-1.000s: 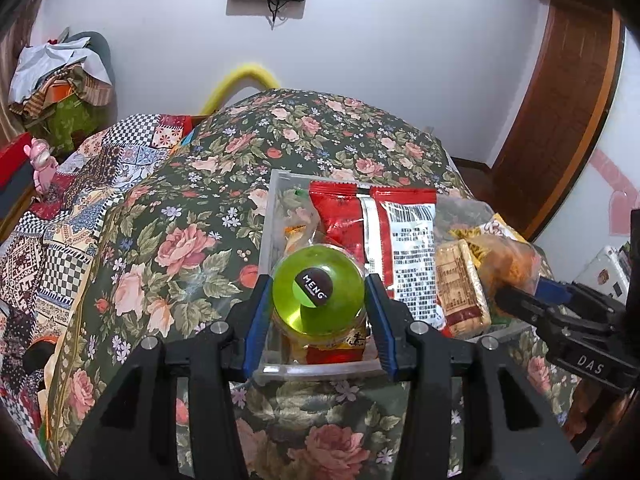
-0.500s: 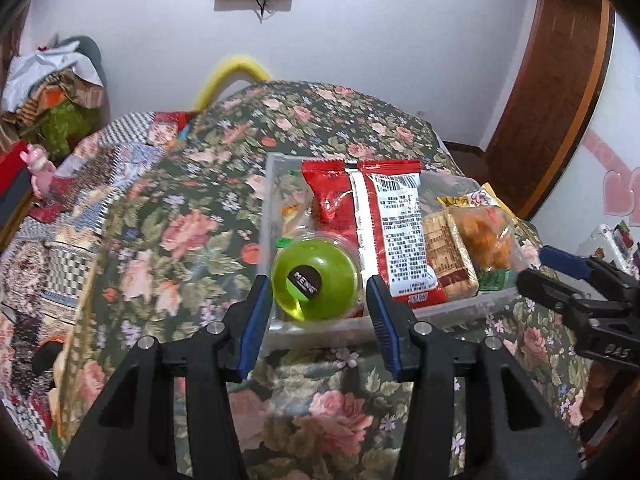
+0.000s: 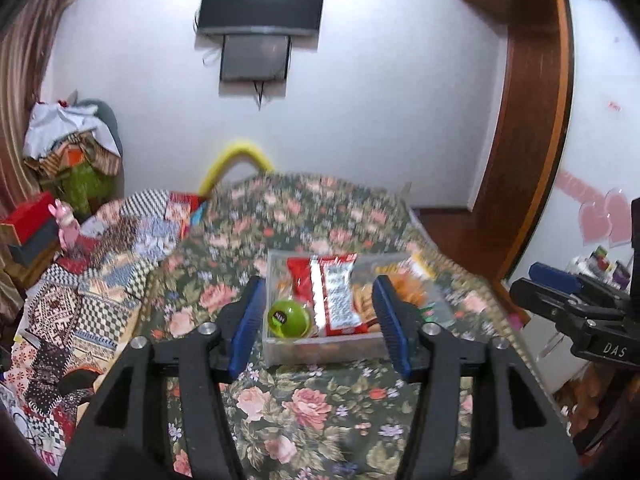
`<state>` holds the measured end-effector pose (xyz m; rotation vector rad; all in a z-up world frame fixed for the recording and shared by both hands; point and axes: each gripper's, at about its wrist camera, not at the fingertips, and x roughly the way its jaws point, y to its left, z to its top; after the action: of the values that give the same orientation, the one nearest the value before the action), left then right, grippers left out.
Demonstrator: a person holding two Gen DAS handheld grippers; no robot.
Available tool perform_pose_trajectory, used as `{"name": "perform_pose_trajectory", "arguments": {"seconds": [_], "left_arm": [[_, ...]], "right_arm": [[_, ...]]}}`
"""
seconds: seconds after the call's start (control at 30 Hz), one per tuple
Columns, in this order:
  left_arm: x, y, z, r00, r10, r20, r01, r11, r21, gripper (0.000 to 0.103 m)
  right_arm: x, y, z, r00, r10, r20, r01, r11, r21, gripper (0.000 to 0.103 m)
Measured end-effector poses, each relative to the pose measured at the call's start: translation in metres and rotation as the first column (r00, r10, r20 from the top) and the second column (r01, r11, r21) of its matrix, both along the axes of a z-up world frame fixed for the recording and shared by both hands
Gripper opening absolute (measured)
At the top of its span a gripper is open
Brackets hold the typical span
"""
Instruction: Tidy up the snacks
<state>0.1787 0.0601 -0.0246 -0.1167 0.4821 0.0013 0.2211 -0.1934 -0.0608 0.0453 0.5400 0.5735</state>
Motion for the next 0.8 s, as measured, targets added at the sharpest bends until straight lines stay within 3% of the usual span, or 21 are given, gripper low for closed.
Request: {"name": "perform_pose_trajectory", "arguments": {"seconds": [0.1,0.23,0.3,0.33,0.43,0.53,0.8], "left_arm": [[-0.025,-0.007,0.021,0.998,0.009,0.065,-0.009,1.000,0.006,0.067],[-0.050,-0.014,0.037,0.993,0.006,0.121,-0.007,1.000,0.011,0.071],[-0.059,-0.017,0.042,0.990,0.008,0.140,-0.009,1.000,0.009,0.083],[-0.065,-0.019,0.045,0.988,0.010,0.156,-0.011,1.000,0.009,0.085],[-0.075,-0.025,0.048,0.984,0.015,0.177,-0.021,0.999,0.029,0.091],[-0.080,-0.028,0.047,0.983,0.012,0.182,-0.019,0.999,0.035,0.096],[-0.087,-0.033,0.046,0.981,0.011,0.193,-0.021,0.999,0.045,0.099]], "right_arm": [[-0.019,-0.005,0.016,0.999,0.001,0.042,-0.002,0.999,0.034,0.077],[-0.047,-0.011,0.034,0.993,-0.015,0.113,0.008,0.998,0.062,0.084],[-0.056,-0.012,0.038,0.990,-0.020,0.137,0.011,0.998,0.066,0.087],[-0.062,-0.011,0.041,0.988,-0.023,0.153,0.013,0.998,0.065,0.088],[-0.070,-0.011,0.043,0.981,-0.044,0.188,0.033,0.998,0.061,0.102],[-0.076,-0.011,0.044,0.972,-0.074,0.223,0.064,0.997,0.052,0.103],[-0.076,-0.015,0.039,0.974,-0.085,0.210,0.075,0.995,0.059,0.103]]}}
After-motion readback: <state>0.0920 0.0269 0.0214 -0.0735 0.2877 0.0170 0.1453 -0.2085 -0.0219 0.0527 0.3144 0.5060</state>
